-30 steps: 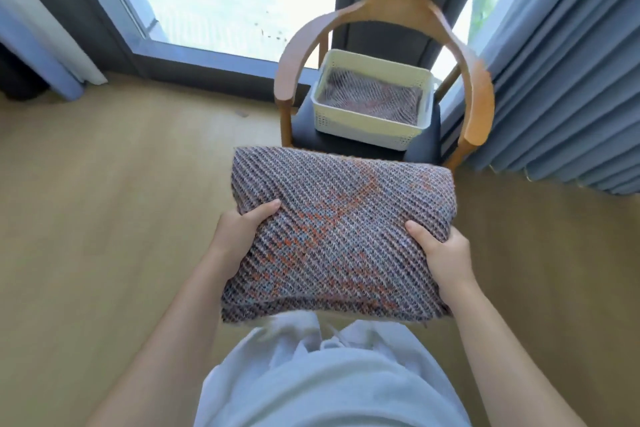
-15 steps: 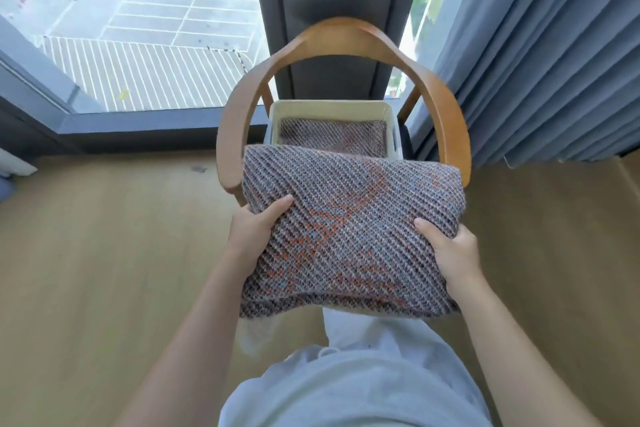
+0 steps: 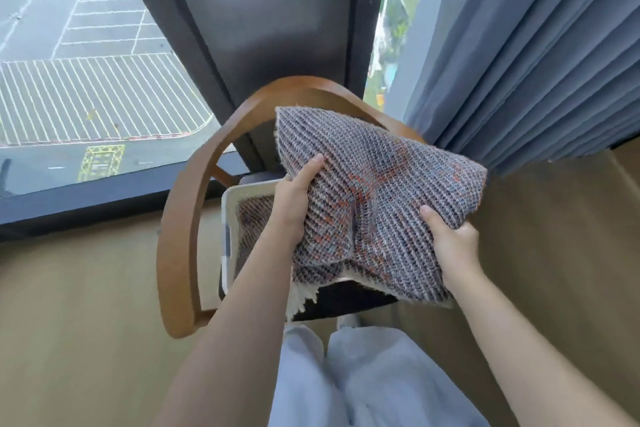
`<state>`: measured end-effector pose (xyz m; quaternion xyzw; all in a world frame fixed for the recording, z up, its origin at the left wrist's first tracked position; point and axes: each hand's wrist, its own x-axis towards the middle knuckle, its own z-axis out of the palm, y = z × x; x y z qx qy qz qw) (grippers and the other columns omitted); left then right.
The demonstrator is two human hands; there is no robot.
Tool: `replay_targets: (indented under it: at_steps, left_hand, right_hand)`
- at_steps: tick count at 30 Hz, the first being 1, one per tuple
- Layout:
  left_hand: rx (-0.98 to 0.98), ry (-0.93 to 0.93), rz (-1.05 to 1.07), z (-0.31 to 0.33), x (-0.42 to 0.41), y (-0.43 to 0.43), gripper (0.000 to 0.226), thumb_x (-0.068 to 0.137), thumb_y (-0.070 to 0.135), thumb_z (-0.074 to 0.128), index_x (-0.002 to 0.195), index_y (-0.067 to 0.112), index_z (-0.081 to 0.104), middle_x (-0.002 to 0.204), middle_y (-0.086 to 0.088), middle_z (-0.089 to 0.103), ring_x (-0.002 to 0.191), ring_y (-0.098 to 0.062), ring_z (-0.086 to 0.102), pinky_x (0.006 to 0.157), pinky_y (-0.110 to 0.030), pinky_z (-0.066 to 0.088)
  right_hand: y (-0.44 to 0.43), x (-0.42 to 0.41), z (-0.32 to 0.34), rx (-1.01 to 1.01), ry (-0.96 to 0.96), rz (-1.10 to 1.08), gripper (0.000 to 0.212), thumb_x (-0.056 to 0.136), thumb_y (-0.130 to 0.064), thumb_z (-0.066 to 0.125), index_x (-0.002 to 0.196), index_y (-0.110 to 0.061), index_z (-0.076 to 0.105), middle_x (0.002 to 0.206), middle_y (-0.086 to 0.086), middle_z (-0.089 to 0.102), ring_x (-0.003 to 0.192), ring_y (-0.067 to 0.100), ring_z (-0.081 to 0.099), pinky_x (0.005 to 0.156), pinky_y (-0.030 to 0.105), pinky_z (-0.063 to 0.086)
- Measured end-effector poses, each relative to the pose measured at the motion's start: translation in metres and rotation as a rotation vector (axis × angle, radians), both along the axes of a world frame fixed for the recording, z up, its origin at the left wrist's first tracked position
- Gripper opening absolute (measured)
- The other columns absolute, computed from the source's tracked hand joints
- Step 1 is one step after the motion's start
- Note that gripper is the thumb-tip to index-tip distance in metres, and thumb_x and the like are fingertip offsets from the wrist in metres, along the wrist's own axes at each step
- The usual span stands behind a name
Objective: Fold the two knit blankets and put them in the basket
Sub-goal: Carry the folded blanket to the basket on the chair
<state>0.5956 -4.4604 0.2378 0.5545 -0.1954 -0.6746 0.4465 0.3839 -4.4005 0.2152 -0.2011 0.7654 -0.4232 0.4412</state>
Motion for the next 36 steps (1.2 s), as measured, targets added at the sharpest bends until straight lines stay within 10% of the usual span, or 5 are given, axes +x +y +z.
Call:
replay_targets:
  at_steps: [10, 21, 29, 36]
  left_hand:
    - [0.081, 0.139, -0.105, -0.069, 0.022, -0.083, 0.028, 0.083, 0.027, 0.064, 0.104, 0.008, 0.065, 0.107, -0.014, 0.069, 0.096, -0.029, 0.066, 0.088, -0.041, 0.053]
    - [0.276, -1.115, -0.312, -0.164, 0.128, 0.008, 0.052, 0.085, 0.054, 0.056, 0.115, 0.013, 0.052, 0.106, -0.004, 0.064, 0.09, -0.024, 0.059, 0.072, -0.03, 0.045]
    - [0.234, -1.38, -0.523, -0.202, 0.121, 0.011, 0.047, 0.093, 0.047, 0.045, 0.116, 0.005, 0.045, 0.112, -0.013, 0.057, 0.097, -0.031, 0.057, 0.072, -0.037, 0.045]
    - [0.257, -1.482, -0.563, -0.196, 0.106, -0.012, 0.076, 0.095, 0.02, 0.049, 0.147, 0.001, -0.003, 0.152, -0.02, 0.016, 0.137, -0.035, 0.023, 0.109, -0.041, 0.029]
  right_hand:
    - [-0.05, 0.008, -0.042, 0.082, 0.054, -0.071, 0.041, 0.081, -0.03, 0.071, 0.116, -0.012, 0.059, 0.108, 0.002, 0.064, 0.097, 0.022, 0.061, 0.091, 0.037, 0.048]
    - [-0.048, 0.081, -0.132, 0.372, 0.635, 0.478, 0.051, 0.083, -0.046, 0.063, 0.107, -0.004, 0.047, 0.101, 0.014, 0.062, 0.084, 0.031, 0.056, 0.067, 0.033, 0.041]
    - [-0.071, 0.078, -0.166, 0.267, 0.931, 0.809, 0.045, 0.089, -0.042, 0.055, 0.101, 0.0, 0.044, 0.086, 0.009, 0.045, 0.086, 0.032, 0.053, 0.061, 0.034, 0.038]
    - [-0.062, 0.087, -0.187, 0.15, 1.101, 0.942, 0.083, 0.083, -0.031, 0.063, 0.142, 0.002, 0.016, 0.145, 0.025, 0.023, 0.134, 0.04, 0.022, 0.113, 0.05, 0.019]
